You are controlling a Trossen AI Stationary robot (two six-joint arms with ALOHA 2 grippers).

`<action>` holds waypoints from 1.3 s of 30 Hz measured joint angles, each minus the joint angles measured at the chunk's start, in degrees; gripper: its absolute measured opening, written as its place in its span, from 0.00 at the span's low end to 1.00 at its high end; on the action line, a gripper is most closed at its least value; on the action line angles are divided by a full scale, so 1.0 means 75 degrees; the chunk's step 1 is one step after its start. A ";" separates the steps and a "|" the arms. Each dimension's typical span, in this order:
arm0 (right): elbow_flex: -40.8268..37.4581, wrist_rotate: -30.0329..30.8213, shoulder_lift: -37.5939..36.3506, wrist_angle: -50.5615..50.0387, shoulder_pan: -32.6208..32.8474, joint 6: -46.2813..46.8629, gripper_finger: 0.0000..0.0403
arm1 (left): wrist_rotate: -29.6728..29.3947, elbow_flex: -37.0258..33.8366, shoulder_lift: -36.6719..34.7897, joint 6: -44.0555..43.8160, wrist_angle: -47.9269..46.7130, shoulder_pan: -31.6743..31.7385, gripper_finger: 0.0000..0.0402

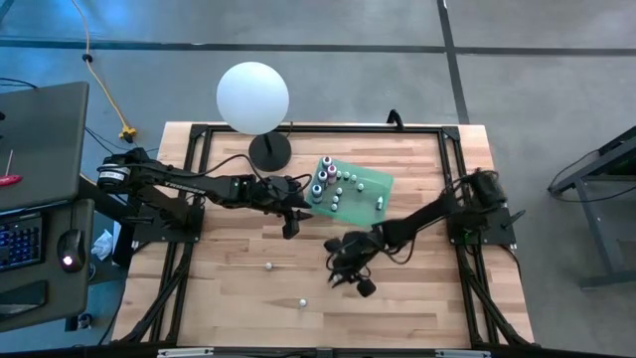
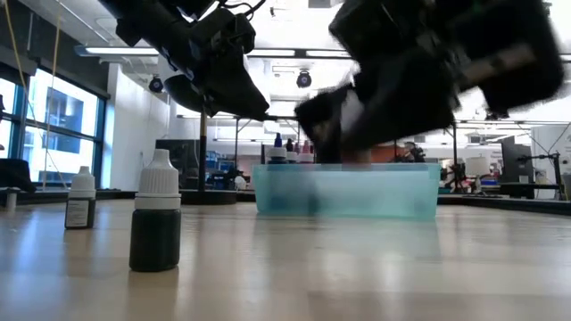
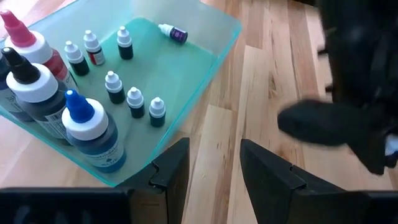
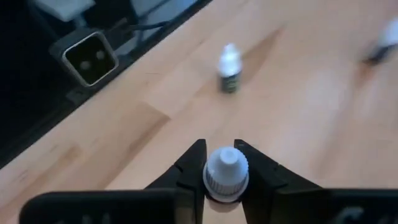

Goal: Pick & Place food coloring
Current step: Put the small orange food coloring bottle into the green container, then put the small black food coloring bottle into the green container

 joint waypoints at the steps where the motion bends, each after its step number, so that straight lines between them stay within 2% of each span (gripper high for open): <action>1: 0.0000 0.0133 -0.0267 -0.0314 -0.0081 -0.0108 0.16 | 0.0003 0.0000 0.0000 0.0000 0.0000 0.0000 0.35; 3: 0.0009 0.0702 -0.0896 -0.1112 -0.0249 -0.0369 0.19 | 0.0011 0.0000 0.0000 0.0000 -0.0003 0.0000 0.35; 5: 0.0009 0.1600 -0.1552 -0.2046 -0.0418 -0.0674 0.20 | 0.0014 0.0000 0.0000 0.0000 0.0003 0.0000 0.35; 8: 0.0009 0.2902 -0.2459 -0.3263 -0.0733 -0.0898 0.17 | 0.0014 0.0000 0.0000 0.0000 0.0000 0.0000 0.35; 10: -0.0008 0.3306 -0.2911 -0.3693 -0.1021 -0.0936 0.15 | 0.0014 0.0000 0.0000 0.0000 0.0003 0.0000 0.35; 14: -0.0605 0.3374 -0.3372 -0.3424 -0.1753 -0.0909 0.15 | 0.0011 0.0000 0.0000 0.0008 0.0000 0.0000 0.35; 19: -0.2032 0.3319 -0.3382 -0.1458 -0.2762 -0.0288 0.20 | 0.0011 0.0000 0.0000 0.0009 0.0000 0.0000 0.35; 23: -0.2877 0.2807 -0.3112 -0.0347 -0.3252 -0.0158 0.18 | -0.0004 0.0000 0.0000 0.0026 0.0006 0.0000 0.35; 28: -0.2954 0.2713 -0.2808 -0.0431 -0.3505 -0.0060 0.16 | -0.0056 0.0000 0.0000 0.0023 0.0014 0.0000 0.35; 35: -0.2659 0.2683 -0.2590 -0.0502 -0.3547 -0.0109 0.28 | -0.0059 0.0000 0.0000 0.0003 0.0023 0.0000 0.35; 39: -0.2505 0.2740 -0.2580 -0.0581 -0.3547 -0.0156 0.32 | -0.0059 0.0000 0.0000 0.0003 0.0020 0.0000 0.35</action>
